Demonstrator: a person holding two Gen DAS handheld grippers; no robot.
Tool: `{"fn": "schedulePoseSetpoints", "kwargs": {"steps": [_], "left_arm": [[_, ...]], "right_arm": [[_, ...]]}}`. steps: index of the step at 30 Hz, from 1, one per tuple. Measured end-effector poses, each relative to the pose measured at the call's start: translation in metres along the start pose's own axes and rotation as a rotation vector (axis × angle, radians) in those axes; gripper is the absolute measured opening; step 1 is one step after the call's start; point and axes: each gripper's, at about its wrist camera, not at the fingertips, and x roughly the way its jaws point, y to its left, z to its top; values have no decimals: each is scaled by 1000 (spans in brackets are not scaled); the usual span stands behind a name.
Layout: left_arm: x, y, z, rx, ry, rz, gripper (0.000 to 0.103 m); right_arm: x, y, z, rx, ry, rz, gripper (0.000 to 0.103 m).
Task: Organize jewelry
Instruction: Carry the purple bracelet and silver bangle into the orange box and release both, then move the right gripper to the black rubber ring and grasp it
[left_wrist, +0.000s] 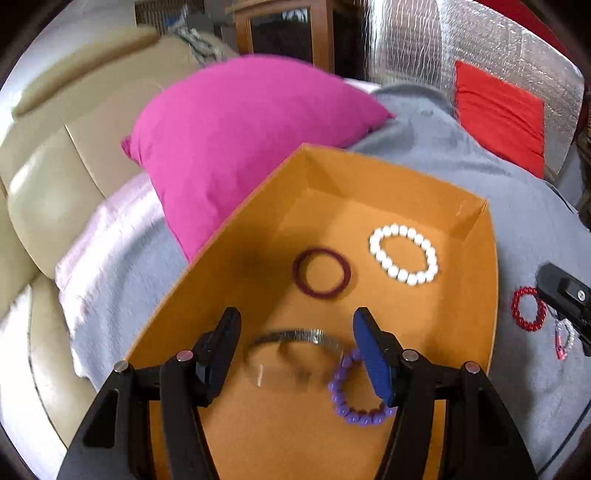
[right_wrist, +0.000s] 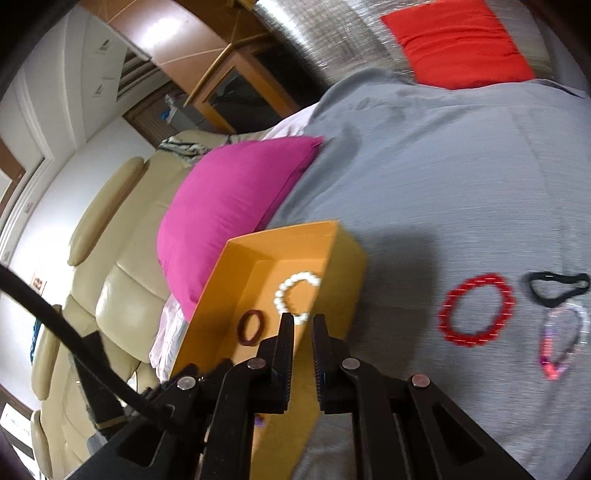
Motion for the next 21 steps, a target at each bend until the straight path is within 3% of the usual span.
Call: {"fn": "schedulePoseSetpoints", "kwargs": {"steps": [4, 10, 21], "left_arm": [[-19, -9, 2, 14, -91, 36, 64], [-39, -31, 8, 46, -174, 24, 64], [-67, -77, -4, 116, -227, -45, 65]], "right_arm": [[-20, -17, 3, 26, -13, -30, 12], [-63, -47, -1, 68, -42, -102, 12], [-149, -111, -17, 206, -144, -232, 12]]}}
